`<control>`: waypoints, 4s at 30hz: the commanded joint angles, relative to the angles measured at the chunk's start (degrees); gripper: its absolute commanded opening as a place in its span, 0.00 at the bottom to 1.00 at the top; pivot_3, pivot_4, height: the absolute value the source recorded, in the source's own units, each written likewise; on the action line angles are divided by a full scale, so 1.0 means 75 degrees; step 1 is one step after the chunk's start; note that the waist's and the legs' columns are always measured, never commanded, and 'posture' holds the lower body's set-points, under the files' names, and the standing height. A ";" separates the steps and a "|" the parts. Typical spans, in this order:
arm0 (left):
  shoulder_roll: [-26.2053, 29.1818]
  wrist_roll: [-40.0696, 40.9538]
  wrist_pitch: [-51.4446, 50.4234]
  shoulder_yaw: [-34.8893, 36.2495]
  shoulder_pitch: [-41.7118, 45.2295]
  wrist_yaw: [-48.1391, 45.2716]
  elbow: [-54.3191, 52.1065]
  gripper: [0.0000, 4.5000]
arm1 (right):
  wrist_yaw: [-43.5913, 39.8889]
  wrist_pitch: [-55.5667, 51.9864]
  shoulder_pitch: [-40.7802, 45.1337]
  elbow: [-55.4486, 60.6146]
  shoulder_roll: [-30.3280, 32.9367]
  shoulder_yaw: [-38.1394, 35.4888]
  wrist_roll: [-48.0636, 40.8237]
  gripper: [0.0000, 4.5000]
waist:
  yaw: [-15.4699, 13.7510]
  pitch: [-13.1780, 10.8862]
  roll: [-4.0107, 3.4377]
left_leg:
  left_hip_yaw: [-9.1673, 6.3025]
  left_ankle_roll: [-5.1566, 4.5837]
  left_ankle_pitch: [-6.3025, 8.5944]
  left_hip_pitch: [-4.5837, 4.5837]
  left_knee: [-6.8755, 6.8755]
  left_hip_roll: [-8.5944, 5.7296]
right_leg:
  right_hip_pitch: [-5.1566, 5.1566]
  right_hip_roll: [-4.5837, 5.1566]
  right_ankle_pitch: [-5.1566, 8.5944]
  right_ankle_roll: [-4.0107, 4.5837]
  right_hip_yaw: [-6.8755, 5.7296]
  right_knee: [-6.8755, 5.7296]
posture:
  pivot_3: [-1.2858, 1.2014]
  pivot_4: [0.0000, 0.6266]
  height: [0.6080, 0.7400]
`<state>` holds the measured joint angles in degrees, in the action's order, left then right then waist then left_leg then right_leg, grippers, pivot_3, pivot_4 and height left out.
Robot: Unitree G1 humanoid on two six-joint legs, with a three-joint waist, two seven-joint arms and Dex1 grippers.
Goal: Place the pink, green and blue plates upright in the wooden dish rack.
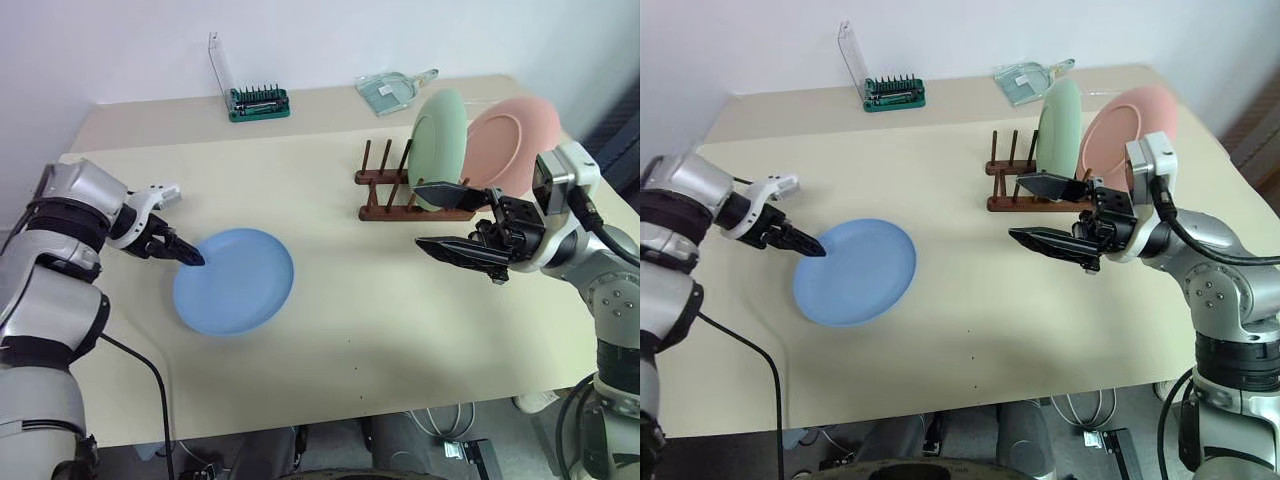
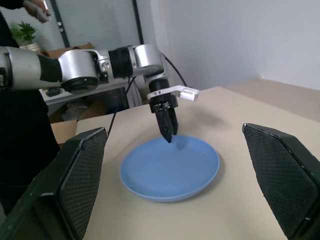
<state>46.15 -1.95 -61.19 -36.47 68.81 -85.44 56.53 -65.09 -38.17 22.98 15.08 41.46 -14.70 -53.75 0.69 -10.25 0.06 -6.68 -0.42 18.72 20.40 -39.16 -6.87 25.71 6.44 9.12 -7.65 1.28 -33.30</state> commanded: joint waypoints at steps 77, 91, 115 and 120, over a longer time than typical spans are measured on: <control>-0.7281 0.6642 0.1436 0.8080 -0.1406 1.2522 -0.7823 0.00 | 0.5510 0.8467 0.4332 -0.3884 -0.0541 0.3832 1.2002 0.02 | -0.0013 -0.0019 0.0079 | 0.0044 0.0053 -0.0028 0.0001 0.0013 -0.0006 | 0.0069 0.0022 -0.0023 0.0036 -0.0020 -0.0044 | 0.52 0.24 1.00; -0.6918 0.9141 0.1620 0.8612 -0.1590 1.1978 -0.7603 1.00 | 0.5988 0.8528 0.4461 -0.4046 -0.0389 0.3771 1.2173 0.00 | -0.0013 -0.0019 0.0079 | 0.0044 0.0052 -0.0028 0.0001 0.0014 -0.0004 | 0.0067 0.0020 -0.0026 0.0038 -0.0020 -0.0035 | 0.52 0.24 1.00; -0.1261 0.5343 0.4706 0.5922 -0.2654 0.4465 -0.7525 1.00 | 0.5632 0.0962 0.5082 -0.0908 -0.3502 -0.0153 -0.1637 0.00 | 0.0024 -0.0014 0.0059 | 0.0035 0.0076 -0.0027 0.0012 0.0038 0.0087 | 0.0083 -0.0067 -0.0072 0.0109 -0.0026 0.0004 | 0.52 0.24 1.00; -0.1251 0.5837 0.4435 0.6187 -0.2914 0.3943 -0.7721 1.00 | 0.6217 0.0174 0.4252 -0.1090 -0.3538 -0.0651 -0.2964 0.00 | 0.0012 -0.0006 0.0040 | 0.0045 0.0073 -0.0026 0.0015 0.0037 0.0087 | 0.0086 -0.0066 -0.0072 0.0108 -0.0022 0.0005 | 0.52 0.24 1.00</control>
<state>37.01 39.10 -27.49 7.71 46.59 -54.97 0.92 -20.35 -35.81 53.63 5.79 14.69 -17.76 -71.85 0.78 -10.29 0.36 -6.32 0.13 18.52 20.54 -38.89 -6.22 26.39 5.94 8.58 -6.84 1.12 -33.27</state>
